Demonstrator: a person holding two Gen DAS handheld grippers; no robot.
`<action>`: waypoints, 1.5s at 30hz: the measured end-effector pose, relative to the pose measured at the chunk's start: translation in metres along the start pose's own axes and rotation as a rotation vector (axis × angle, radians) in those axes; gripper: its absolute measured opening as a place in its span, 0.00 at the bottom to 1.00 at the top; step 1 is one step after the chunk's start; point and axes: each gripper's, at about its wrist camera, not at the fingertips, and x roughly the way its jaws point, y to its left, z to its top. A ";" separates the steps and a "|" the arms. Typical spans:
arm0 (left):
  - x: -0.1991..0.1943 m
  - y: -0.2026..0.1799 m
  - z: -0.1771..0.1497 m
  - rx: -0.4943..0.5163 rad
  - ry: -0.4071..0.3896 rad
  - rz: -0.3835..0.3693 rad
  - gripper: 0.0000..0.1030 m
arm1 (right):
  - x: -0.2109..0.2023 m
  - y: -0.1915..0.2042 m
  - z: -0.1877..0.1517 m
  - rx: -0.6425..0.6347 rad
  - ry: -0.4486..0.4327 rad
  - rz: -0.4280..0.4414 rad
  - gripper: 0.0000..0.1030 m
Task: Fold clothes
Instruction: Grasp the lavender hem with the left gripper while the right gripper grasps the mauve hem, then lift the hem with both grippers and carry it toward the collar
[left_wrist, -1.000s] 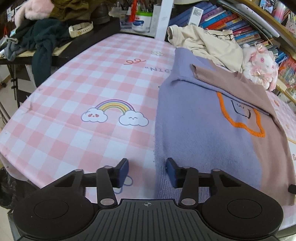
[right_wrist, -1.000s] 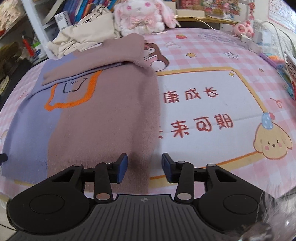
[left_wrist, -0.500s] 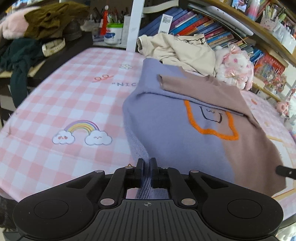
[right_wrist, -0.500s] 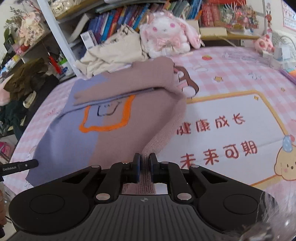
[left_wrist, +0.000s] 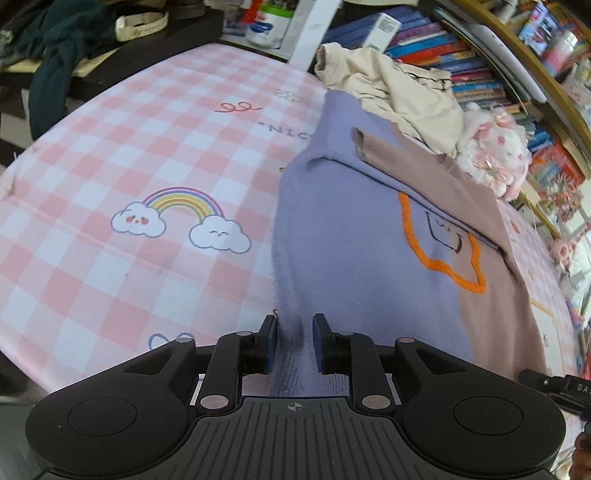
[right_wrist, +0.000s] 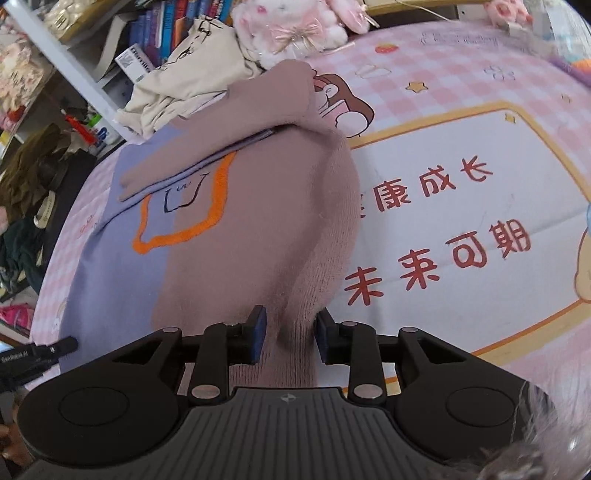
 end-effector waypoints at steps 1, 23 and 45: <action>0.000 0.002 0.000 -0.011 -0.002 -0.004 0.20 | 0.001 -0.001 0.000 0.008 0.000 0.005 0.27; 0.008 -0.052 -0.026 0.094 0.060 -0.151 0.04 | -0.058 -0.071 -0.020 0.088 -0.092 -0.131 0.09; -0.011 -0.045 -0.070 -0.066 0.077 -0.154 0.11 | -0.086 -0.111 -0.052 0.089 -0.035 -0.014 0.22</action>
